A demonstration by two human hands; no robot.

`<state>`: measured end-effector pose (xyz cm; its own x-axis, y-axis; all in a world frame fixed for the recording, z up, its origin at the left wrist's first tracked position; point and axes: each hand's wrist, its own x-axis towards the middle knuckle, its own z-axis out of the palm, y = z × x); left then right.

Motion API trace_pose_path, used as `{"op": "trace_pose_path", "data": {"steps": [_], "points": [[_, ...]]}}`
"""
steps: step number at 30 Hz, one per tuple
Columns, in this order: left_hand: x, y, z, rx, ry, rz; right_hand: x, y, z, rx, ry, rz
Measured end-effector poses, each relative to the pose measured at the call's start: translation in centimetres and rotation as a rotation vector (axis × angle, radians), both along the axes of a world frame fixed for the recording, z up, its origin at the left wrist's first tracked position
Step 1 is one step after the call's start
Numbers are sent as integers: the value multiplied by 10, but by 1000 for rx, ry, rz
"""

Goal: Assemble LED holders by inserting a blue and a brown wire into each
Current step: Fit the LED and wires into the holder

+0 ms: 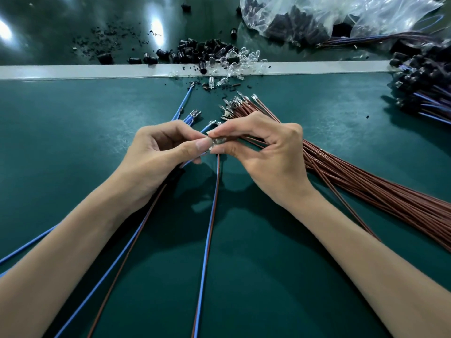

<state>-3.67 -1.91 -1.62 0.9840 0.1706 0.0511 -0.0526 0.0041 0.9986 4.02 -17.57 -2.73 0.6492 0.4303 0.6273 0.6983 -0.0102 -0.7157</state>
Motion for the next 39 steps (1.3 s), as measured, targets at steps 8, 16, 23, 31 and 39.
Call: {"op": "trace_pose_path", "data": {"steps": [8, 16, 23, 31, 39], "points": [[1, 0, 0, 28, -31, -49, -2, -1, 0, -8, -189, -66], [1, 3, -3, 39, -88, -135, 2, -5, -5, -29, -321, -44], [1, 5, -2, 59, -98, -211, 2, -6, -5, -66, -373, 9], [0, 0, -5, 109, -84, -56, 3, -1, -6, -42, -279, 25], [0, 0, -9, 52, -72, -17, 13, -8, -4, 11, 190, 61]]}}
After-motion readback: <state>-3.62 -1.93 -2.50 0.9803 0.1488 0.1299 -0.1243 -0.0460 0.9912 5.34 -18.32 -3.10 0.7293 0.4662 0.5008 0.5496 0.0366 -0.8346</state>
